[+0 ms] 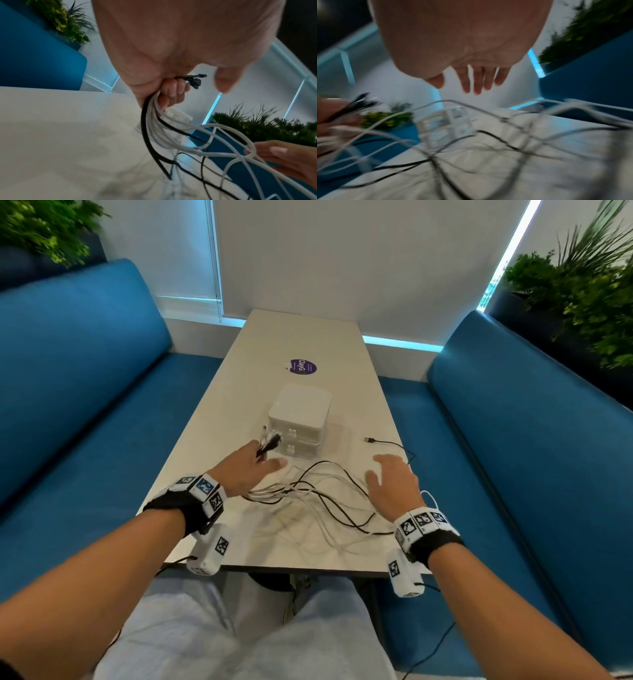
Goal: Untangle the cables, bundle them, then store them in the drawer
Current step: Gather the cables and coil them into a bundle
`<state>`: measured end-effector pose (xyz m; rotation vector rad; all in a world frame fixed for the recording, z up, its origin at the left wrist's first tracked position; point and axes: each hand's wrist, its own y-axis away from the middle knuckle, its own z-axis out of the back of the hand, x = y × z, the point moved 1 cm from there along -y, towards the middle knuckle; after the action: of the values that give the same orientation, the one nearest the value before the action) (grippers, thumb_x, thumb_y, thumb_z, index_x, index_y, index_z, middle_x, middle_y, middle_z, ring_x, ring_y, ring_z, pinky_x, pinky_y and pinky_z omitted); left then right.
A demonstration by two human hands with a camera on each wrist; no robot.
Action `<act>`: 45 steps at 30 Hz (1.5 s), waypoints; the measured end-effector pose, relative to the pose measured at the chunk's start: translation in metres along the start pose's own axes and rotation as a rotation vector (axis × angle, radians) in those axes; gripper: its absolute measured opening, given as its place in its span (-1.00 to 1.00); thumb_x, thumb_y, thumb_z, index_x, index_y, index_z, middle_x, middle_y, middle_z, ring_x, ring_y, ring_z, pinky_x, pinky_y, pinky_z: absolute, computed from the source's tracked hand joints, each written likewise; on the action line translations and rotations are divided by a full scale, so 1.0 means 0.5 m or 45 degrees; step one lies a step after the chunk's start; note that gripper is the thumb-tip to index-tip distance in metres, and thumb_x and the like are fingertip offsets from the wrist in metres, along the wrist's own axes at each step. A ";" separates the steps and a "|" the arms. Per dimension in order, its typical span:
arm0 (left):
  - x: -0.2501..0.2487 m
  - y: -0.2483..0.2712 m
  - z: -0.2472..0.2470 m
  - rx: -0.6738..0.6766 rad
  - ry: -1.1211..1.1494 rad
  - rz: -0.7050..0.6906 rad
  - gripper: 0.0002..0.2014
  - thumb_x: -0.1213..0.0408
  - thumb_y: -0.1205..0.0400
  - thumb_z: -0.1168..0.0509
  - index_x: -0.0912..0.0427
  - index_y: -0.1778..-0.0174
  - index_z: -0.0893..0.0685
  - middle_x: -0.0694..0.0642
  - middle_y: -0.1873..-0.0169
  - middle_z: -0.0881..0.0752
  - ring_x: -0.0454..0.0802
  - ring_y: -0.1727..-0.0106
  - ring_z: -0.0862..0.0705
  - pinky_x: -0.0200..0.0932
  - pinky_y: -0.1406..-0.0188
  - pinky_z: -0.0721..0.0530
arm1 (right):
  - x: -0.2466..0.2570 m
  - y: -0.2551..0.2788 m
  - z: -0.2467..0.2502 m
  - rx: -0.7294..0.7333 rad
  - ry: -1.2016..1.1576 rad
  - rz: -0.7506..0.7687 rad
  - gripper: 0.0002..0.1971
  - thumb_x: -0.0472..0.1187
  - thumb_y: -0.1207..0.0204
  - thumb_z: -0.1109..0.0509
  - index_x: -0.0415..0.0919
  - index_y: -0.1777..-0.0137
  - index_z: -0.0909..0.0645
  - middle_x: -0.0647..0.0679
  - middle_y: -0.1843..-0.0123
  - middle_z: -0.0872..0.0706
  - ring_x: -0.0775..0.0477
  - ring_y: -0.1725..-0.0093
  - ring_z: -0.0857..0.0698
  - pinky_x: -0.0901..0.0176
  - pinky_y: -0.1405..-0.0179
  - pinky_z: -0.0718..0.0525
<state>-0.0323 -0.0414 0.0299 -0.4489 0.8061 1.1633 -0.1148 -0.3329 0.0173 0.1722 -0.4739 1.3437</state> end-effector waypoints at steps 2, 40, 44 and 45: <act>-0.007 -0.009 0.003 -0.051 0.248 -0.011 -0.66 -0.11 -0.74 -0.17 0.14 0.00 -0.50 0.04 0.29 -0.50 0.04 0.28 -0.45 -0.01 0.21 -0.42 | 0.060 0.002 -0.001 0.160 -0.099 0.196 -0.44 0.29 -0.61 -0.22 -0.03 -0.47 -0.49 0.00 -0.52 -0.50 -0.08 -0.49 -0.47 -0.07 -0.52 -0.41; -0.145 0.020 0.056 -0.410 0.765 -0.214 -0.66 0.01 -0.81 -0.06 0.07 0.24 -0.43 -0.05 0.47 -0.37 -0.08 0.49 -0.32 -0.11 0.46 -0.36 | 0.279 -0.019 -0.061 0.292 0.118 0.610 -0.74 0.04 -0.68 -0.31 -0.17 -0.03 -0.60 -0.18 0.16 -0.77 -0.28 0.16 -0.73 -0.09 0.16 -0.70; -0.141 0.010 0.127 -0.641 1.002 -0.150 -0.62 0.04 -0.80 -0.06 0.03 0.36 -0.33 -0.10 0.58 -0.31 -0.10 0.60 -0.24 -0.23 0.60 -0.29 | 0.201 -0.032 -0.033 0.244 0.137 0.440 -0.73 0.12 -0.68 -0.27 -0.09 0.03 -0.55 -0.13 0.15 -0.72 -0.25 0.15 -0.67 0.01 0.21 -0.60; -0.137 0.007 0.148 -0.695 1.069 -0.128 -0.62 0.05 -0.80 -0.06 0.03 0.36 -0.31 -0.10 0.60 -0.29 -0.10 0.61 -0.21 -0.25 0.61 -0.27 | 0.170 -0.034 -0.028 0.265 0.152 0.374 -0.72 0.13 -0.68 -0.26 -0.07 0.08 -0.51 -0.11 0.17 -0.70 -0.24 0.15 -0.66 0.01 0.21 -0.59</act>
<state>-0.0229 -0.0323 0.1298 -1.4763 1.1506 1.0841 -0.0827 -0.2554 0.0436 0.1978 -0.2642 1.6818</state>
